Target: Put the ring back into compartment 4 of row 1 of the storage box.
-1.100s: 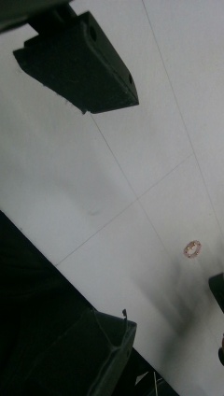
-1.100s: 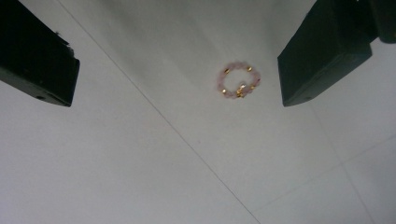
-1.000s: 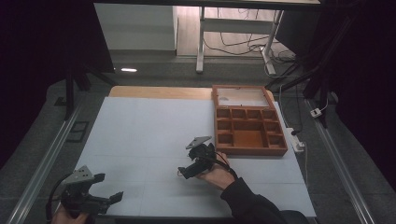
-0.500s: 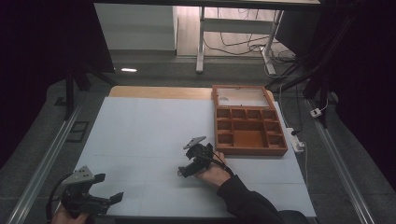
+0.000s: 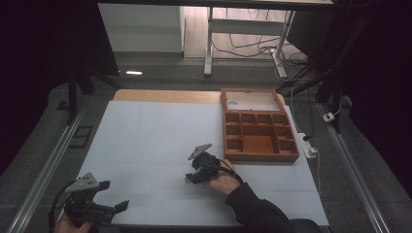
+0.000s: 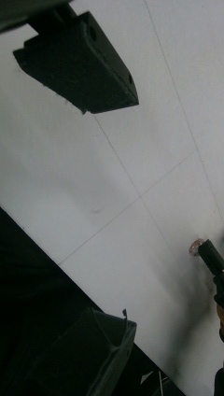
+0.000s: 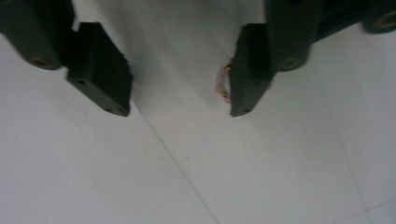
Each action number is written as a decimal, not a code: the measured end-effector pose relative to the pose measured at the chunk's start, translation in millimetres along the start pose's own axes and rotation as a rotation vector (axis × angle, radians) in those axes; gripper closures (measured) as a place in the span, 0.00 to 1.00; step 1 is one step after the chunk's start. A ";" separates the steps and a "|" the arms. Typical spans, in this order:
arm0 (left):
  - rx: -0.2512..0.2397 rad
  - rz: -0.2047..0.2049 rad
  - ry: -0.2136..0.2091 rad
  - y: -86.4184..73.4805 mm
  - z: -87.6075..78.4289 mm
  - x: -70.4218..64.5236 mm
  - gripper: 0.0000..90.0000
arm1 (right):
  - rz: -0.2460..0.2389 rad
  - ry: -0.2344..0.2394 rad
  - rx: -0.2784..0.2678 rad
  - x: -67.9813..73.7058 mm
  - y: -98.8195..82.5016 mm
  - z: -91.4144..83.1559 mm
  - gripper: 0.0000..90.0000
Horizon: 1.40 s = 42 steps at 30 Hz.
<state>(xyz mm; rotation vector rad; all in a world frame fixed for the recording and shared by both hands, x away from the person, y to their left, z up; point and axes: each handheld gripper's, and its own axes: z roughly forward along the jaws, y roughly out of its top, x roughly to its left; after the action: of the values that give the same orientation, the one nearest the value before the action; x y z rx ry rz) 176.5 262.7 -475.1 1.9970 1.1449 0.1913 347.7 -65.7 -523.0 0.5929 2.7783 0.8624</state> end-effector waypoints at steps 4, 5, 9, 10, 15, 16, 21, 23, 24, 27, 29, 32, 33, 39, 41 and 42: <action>0.002 -0.001 0.000 0.1 0.3 -0.3 0.00 | -0.027 0.022 0.008 5.2 1.5 -1.6 0.71; 0.003 0.000 0.001 0.1 0.4 -0.4 0.00 | -0.035 0.029 0.011 6.2 1.9 -2.0 0.77; 0.005 0.002 0.000 0.1 0.6 -0.6 0.00 | -0.059 0.045 0.014 10.4 2.7 -2.0 0.96; 0.006 0.002 -0.001 0.1 0.7 -0.7 0.00 | -0.066 0.038 0.024 11.7 3.2 -2.4 0.96; 0.004 0.003 0.001 0.1 0.5 -0.6 0.00 | -0.084 0.038 0.010 12.2 2.8 -2.3 0.97; 0.003 0.002 0.000 0.0 0.4 -0.5 0.00 | -0.079 0.033 0.019 11.9 3.1 -2.7 0.97; 0.002 0.002 -0.001 -0.1 0.2 -0.7 0.00 | -0.051 0.073 -0.003 8.3 2.6 -4.0 0.97; 0.002 0.003 -0.001 -0.1 0.2 -0.7 0.00 | -0.048 0.076 -0.011 8.2 3.8 -6.7 0.97; 0.001 0.004 -0.001 -0.1 0.1 -0.6 0.00 | -0.047 0.079 -0.018 8.3 4.5 -8.2 0.97; 0.002 0.004 -0.001 -0.1 0.0 -0.6 0.00 | -0.045 0.086 -0.026 8.1 6.3 -12.4 0.97; 0.002 0.004 0.000 -0.1 0.1 -0.7 0.00 | -0.042 0.092 -0.026 6.8 7.2 -15.4 0.97; 0.001 0.002 0.004 -0.2 -0.3 -0.3 0.00 | -0.040 0.091 -0.036 4.1 7.9 -19.4 0.97; 0.001 0.000 0.002 -0.2 -0.4 -0.1 0.00 | -0.032 0.092 -0.038 3.1 8.2 -21.3 0.97; 0.000 -0.005 0.005 -0.3 -0.7 0.2 0.00 | -0.010 0.076 -0.067 -5.0 9.4 -34.0 0.97; -0.001 -0.006 0.005 -0.3 -0.7 0.3 0.00 | 0.003 0.071 -0.076 -7.9 9.4 -38.2 0.97; -0.001 -0.007 0.005 -0.3 -0.7 0.2 0.00 | 0.007 0.065 -0.081 -9.9 9.3 -40.6 0.97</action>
<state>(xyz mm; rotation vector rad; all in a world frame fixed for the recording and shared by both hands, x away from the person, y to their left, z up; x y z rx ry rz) 176.1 263.3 -474.9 1.9920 1.1541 0.1931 348.4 -83.4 -484.0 0.5716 2.7845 1.0074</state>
